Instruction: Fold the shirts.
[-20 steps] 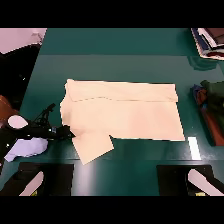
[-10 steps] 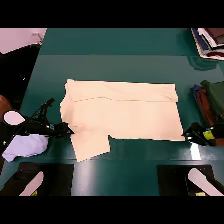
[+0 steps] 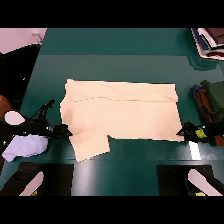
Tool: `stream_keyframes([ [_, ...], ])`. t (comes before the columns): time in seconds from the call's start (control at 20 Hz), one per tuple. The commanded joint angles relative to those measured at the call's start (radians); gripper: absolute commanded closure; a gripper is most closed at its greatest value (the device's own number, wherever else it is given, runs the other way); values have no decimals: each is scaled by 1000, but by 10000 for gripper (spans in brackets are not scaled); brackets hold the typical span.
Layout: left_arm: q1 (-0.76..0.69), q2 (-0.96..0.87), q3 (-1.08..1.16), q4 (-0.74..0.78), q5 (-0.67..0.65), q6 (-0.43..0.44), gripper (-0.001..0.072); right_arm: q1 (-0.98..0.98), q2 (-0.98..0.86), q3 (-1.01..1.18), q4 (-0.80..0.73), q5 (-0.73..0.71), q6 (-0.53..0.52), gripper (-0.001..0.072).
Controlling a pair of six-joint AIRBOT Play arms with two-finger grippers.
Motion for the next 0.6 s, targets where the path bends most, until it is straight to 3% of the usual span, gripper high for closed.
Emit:
stream_keyframes([
  [0.0,1,1,2,41,-27,0,687,5,1,-1,-31,31,-27,634],
  [0.05,0,1,3,45,-41,0,688,5,1,0,-31,31,-43,695],
  [0.2,0,7,35,104,-128,-9,688,5,5,42,-62,115,-62,697],
  [0.35,0,154,37,172,-198,-92,689,6,92,103,-203,242,-62,696],
  [0.55,0,294,89,140,-412,-162,688,9,228,175,-231,298,-46,697],
])
